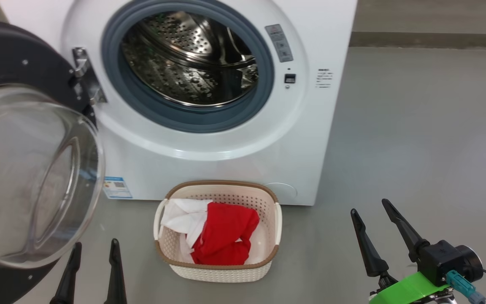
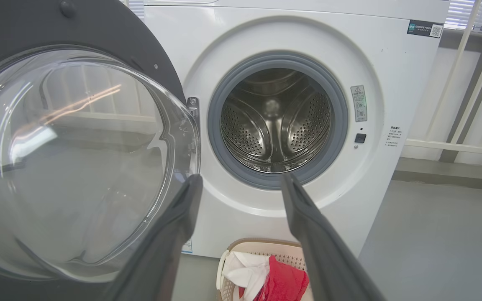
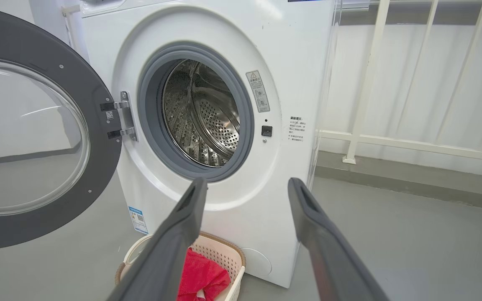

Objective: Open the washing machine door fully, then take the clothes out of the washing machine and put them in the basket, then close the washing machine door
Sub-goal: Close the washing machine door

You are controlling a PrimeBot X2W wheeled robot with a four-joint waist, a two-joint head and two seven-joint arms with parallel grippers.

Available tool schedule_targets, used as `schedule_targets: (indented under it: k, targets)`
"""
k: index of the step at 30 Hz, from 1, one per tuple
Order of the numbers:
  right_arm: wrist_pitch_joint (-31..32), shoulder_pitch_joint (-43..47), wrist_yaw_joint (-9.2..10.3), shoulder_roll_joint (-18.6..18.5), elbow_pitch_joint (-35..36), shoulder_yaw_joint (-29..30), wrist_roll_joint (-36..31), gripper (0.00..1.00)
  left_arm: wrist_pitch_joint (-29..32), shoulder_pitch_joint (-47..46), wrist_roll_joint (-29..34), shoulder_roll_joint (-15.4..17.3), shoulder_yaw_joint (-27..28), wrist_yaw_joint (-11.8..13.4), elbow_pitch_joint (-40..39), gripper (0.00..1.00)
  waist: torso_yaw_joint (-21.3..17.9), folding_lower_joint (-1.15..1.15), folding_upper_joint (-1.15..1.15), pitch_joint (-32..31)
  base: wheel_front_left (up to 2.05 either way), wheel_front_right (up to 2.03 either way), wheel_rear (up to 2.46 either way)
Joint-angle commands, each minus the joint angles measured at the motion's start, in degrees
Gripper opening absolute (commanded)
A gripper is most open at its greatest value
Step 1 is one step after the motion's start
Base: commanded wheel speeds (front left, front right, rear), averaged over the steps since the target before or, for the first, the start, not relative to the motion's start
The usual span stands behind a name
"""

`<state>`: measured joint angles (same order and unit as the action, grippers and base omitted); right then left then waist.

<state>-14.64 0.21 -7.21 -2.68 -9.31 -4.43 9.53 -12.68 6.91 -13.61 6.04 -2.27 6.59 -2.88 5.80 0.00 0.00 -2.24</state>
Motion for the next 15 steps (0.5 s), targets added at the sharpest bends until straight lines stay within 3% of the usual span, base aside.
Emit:
schedule_targets:
  k: [1, 8, 15]
  targets:
    - [-0.3, -0.8, -0.28, -0.2, 1.7, -1.7, 0.2, 1.0, 0.1, -0.9, 0.3, 0.9, 1.5, 0.0, -1.9, 1.0, 3.4, 0.0, 0.0, -0.4, 0.0, 0.0, 0.0]
    - [-0.3, -0.5, -0.28, -0.2, 2.4, -2.5, 0.9, 1.0, 1.3, -0.3, 0.7, 1.6, 1.1, 0.2, -2.7, 1.0, 7.6, 0.0, 0.0, -0.7, 0.0, 0.0, 0.0]
    - [-0.3, 0.0, -0.28, -0.2, 2.3, -2.9, 1.4, 1.0, 2.9, 0.1, 2.4, 2.6, 1.3, 2.0, -3.3, 1.0, 11.9, 0.0, 0.0, -1.0, 0.0, 0.0, 0.0]
